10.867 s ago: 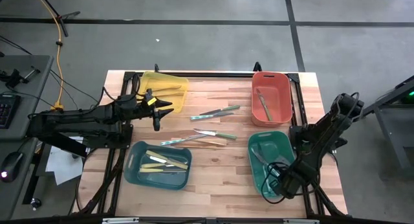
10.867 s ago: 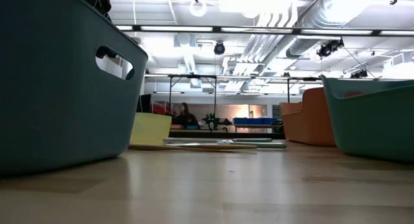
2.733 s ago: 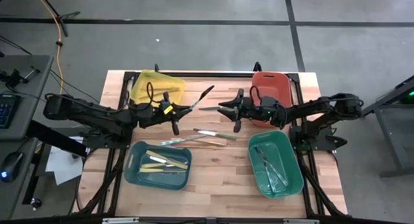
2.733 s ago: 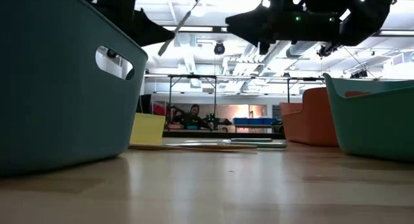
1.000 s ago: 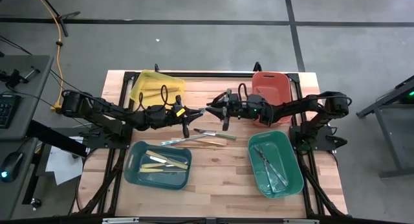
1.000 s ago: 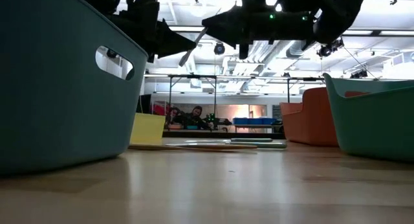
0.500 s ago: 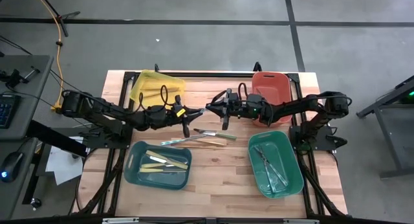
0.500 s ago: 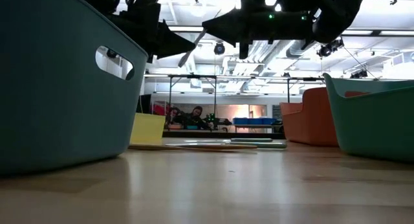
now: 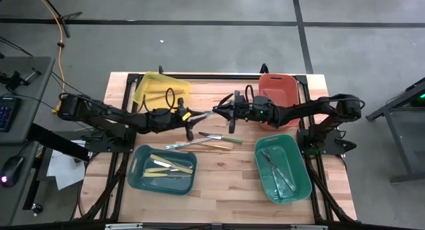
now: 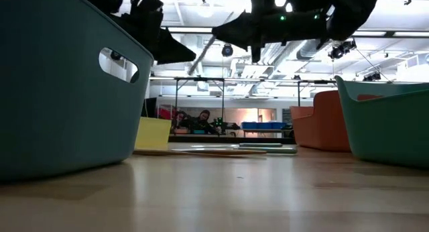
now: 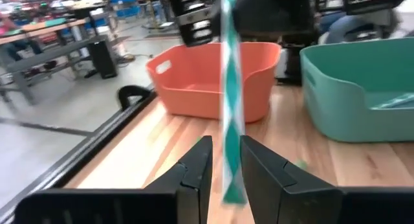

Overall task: Sort silverware by color (type)
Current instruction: Put the patterned green knife into the green bin

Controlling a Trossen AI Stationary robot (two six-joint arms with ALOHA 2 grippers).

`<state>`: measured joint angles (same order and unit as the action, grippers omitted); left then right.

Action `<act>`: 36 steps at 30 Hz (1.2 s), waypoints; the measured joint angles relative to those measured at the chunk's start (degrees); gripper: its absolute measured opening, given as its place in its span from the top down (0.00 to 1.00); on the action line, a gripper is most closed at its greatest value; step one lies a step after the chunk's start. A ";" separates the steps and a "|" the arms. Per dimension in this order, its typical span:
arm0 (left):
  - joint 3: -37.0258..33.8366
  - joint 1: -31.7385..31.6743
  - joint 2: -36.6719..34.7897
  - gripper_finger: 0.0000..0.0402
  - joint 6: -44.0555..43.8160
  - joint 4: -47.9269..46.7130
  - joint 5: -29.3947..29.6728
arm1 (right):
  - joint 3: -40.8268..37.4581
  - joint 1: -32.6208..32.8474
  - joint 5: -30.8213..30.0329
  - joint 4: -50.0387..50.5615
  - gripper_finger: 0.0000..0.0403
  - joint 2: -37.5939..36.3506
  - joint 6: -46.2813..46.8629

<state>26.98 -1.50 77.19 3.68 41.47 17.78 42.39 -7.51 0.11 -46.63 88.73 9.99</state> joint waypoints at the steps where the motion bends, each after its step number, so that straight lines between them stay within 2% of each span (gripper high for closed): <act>1: 0.00 -0.04 -1.45 0.82 0.00 -1.53 0.61 | 0.00 0.02 -0.81 1.34 0.98 -0.77 -0.91; 8: 0.00 -0.04 -14.80 0.82 -0.44 -18.66 4.16 | -0.04 0.38 -6.52 14.08 0.98 -7.18 -5.69; 12: -0.05 -0.04 -21.77 0.82 -1.89 -25.29 3.88 | -0.04 1.13 -10.54 21.57 0.98 -9.94 -8.66; 17: -4.89 -0.04 -26.91 0.82 -1.95 -18.30 -1.26 | -0.04 2.04 -11.71 23.32 0.98 -10.60 -8.97; 21: -8.92 -0.66 -29.06 0.82 -1.98 -11.97 -1.47 | -0.04 2.05 -11.71 23.36 0.98 -10.60 -8.97; 27: -9.38 -1.48 -29.66 0.82 -3.18 -11.61 -1.51 | 0.09 3.71 -11.35 23.97 0.98 -10.80 -5.20; 30: -9.38 -1.48 -29.66 0.82 -3.50 -12.94 -1.57 | 5.24 5.90 -10.15 37.62 0.98 -12.21 -2.30; 34: -9.38 -1.48 -29.63 0.82 -3.64 -14.55 -1.60 | 20.41 9.61 -12.31 69.67 0.99 -12.45 6.08; 36: -9.38 -1.48 -29.62 0.82 -3.61 -14.60 -1.60 | 27.76 12.84 -14.15 82.25 0.99 -11.49 9.79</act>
<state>17.61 -2.98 47.57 0.08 26.87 16.19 70.15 5.33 -14.04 35.62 77.24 19.78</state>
